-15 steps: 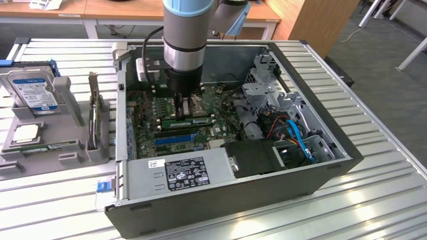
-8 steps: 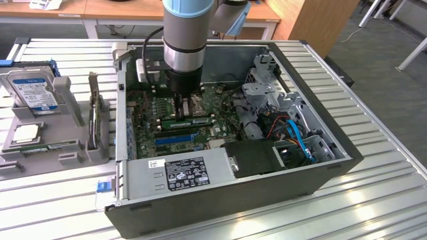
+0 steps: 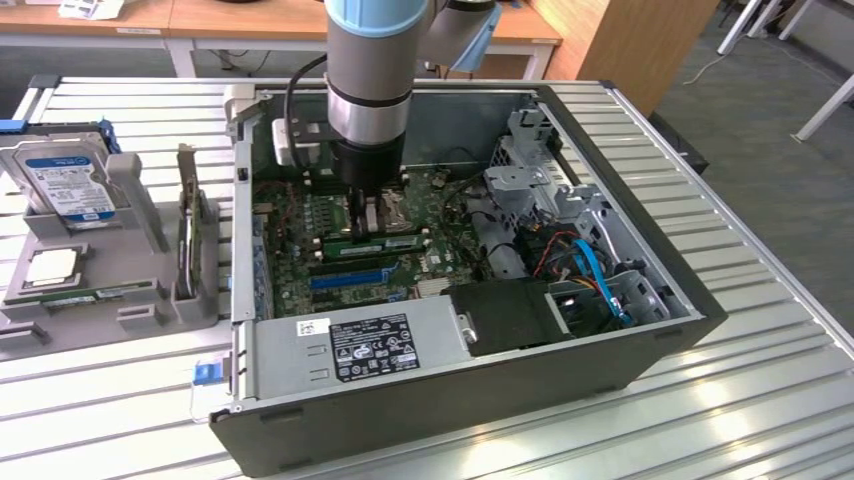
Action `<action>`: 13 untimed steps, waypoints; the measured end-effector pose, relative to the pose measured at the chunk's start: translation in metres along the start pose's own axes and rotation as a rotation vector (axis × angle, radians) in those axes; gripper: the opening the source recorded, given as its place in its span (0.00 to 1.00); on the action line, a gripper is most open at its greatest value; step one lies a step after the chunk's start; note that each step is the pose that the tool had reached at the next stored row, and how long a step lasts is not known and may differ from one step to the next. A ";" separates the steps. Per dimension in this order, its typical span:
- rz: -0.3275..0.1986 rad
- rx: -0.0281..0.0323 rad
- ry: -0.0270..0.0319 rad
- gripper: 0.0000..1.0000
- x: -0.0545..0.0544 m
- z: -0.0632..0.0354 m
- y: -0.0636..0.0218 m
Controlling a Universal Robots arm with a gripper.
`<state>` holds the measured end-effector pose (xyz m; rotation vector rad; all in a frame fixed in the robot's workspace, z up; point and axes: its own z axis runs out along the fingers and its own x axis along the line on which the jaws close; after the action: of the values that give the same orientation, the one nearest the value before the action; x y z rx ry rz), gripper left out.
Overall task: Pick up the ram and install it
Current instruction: 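Press down the ram until it locks into place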
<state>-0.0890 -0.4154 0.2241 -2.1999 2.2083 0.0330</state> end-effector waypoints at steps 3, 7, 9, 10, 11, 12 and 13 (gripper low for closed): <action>0.000 0.0000 -0.0001 0.10 0.000 0.0002 0.0000; 0.000 0.0001 -0.0004 0.10 0.000 0.0005 0.0000; 0.000 0.0002 -0.0008 0.10 0.000 0.0010 0.0000; 0.000 0.0001 -0.0008 0.10 0.000 0.0010 0.0000; 0.000 0.0001 -0.0009 0.10 0.000 0.0010 0.0000; 0.000 0.0001 -0.0009 0.10 0.000 0.0011 0.0000; 0.000 0.0001 -0.0009 0.10 0.000 0.0011 0.0000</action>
<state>-0.0889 -0.4154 0.2230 -2.1995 2.2077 0.0338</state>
